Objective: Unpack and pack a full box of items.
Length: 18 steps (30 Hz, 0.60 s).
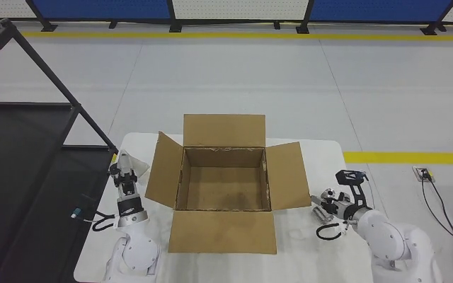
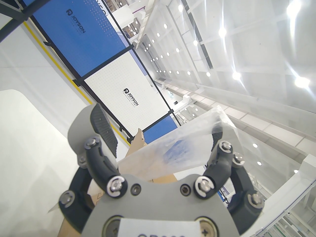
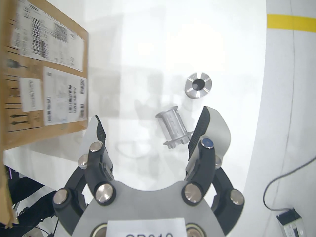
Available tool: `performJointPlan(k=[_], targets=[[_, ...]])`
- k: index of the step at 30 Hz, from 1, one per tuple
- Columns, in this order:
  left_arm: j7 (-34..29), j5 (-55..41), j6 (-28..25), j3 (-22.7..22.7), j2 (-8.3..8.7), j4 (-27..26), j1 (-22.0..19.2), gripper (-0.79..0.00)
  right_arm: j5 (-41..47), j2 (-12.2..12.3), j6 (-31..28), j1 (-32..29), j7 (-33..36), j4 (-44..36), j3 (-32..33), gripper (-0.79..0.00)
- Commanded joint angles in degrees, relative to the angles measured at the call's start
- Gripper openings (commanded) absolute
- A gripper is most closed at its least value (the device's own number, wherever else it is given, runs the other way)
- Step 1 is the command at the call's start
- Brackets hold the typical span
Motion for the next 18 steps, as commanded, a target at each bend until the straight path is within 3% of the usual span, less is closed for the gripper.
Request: performJointPlan(k=[1, 9, 13, 15, 16, 18], targets=[[0.76, -0.22, -0.48, -0.5, 0.03, -0.47, 0.31, 0.0, 3.74, 0.04, -1.07, -1.1, -3.08, -2.55, 0.58, -0.049], [3.28, -1.72, -1.26, -4.6, 0.37, -3.02, 2.19, 0.0, 13.79, 0.33, -9.05, -5.52, -14.0, -11.43, 1.16, -0.043], [3.63, -2.41, -0.88, -6.7, 0.57, -3.02, 3.0, 0.0, 15.62, 0.51, -13.52, -5.53, -17.35, -13.57, -1.53, -0.114], [3.85, -2.49, -0.54, -7.4, 0.62, -2.62, 3.46, 0.0, 15.24, 0.63, -15.14, -4.49, -17.79, -13.94, -3.5, -0.062], [4.01, -2.43, -0.19, -7.71, 0.64, -2.29, 3.75, 0.0, 15.25, 0.67, -15.8, -3.93, -18.12, -14.14, -4.6, 0.0], [4.44, -2.23, 0.44, -8.2, 0.66, -1.69, 4.13, 0.0, 13.7, 0.91, -17.61, -2.91, -17.27, -14.41, -6.17, 0.0]])
